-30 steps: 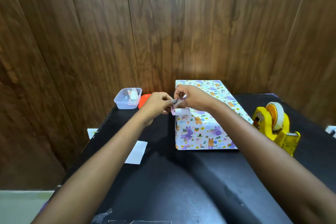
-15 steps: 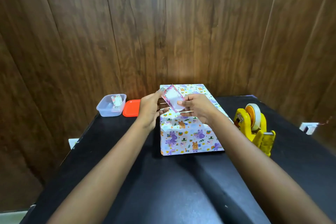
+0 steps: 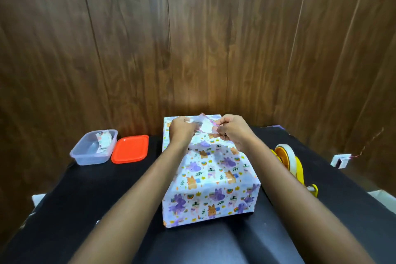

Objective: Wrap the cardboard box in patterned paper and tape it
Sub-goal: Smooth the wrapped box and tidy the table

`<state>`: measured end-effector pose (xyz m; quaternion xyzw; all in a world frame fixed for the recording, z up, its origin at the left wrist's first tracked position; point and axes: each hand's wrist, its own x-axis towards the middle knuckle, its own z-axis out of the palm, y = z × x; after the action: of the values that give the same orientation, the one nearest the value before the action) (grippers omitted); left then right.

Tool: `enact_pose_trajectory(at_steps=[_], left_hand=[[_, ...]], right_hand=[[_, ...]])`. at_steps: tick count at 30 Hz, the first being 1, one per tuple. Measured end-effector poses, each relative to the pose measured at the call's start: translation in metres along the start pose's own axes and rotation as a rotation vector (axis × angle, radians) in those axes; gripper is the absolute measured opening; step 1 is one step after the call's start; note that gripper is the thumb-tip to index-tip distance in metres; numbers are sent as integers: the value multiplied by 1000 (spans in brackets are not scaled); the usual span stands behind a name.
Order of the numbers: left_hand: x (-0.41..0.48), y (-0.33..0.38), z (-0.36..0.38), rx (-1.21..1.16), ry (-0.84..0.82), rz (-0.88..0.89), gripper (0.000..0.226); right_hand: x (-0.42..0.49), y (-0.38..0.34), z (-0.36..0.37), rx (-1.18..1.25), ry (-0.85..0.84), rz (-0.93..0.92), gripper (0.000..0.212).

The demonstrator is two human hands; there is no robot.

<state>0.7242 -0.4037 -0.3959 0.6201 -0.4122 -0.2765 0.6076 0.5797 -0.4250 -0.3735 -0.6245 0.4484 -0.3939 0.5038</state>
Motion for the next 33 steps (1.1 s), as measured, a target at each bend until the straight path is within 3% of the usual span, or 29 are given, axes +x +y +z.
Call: enact_pose_trajectory(at_steps=[6, 22, 30, 32, 33], left_hand=[[59, 5, 13, -49, -108, -65, 21], [141, -25, 63, 654, -112, 164, 23], [136, -30, 72, 942, -101, 313, 12], [136, -31, 73, 1088, -107, 366, 5], [135, -29, 73, 1185, -106, 412, 13]], right_hand=[[60, 4, 1, -84, 90, 134, 31], [156, 28, 9, -446, 353, 198, 5], [161, 29, 14, -613, 358, 181, 12], [160, 28, 14, -681, 345, 186, 11], [159, 28, 14, -722, 341, 185, 12]])
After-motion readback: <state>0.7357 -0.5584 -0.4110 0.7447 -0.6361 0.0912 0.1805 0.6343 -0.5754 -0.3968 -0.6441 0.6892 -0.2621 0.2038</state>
